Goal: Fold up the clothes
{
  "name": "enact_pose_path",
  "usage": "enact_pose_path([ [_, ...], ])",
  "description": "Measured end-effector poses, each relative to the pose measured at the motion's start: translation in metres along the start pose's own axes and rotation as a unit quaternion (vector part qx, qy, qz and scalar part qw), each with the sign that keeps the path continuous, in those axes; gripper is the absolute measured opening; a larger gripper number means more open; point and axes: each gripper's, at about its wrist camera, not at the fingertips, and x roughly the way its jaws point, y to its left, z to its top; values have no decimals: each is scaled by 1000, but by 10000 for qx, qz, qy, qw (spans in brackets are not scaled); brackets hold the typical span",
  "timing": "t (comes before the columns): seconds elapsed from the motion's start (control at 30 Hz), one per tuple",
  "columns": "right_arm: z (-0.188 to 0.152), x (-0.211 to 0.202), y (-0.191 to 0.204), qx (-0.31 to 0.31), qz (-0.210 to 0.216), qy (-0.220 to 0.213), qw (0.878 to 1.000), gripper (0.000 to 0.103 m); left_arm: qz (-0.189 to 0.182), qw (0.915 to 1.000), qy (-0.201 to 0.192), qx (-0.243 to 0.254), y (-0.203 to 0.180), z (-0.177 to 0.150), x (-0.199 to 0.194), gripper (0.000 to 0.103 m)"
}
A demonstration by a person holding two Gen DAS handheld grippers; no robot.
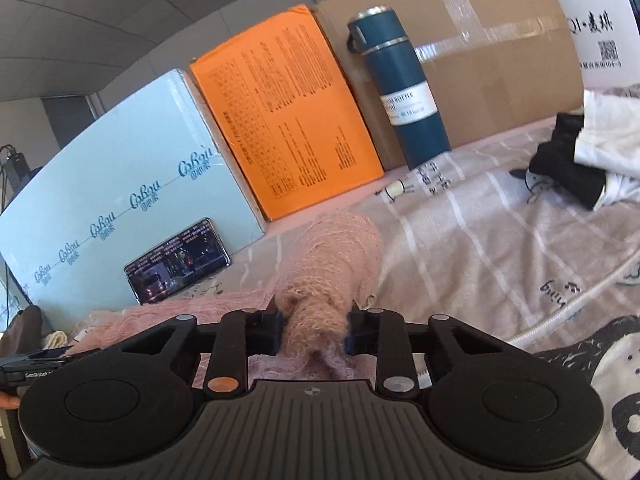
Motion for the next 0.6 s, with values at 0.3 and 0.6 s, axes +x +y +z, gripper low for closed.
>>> enact_pose_path([
  [0.3, 30, -24, -10, -183, -586, -658, 9959, 19, -391, 9988, -283, 121, -7, 7, -13, 103],
  [0.6, 28, -20, 21, -1403, -1402, -986, 9752, 19, -107, 9997, 58, 225, -11, 1, 2, 103],
])
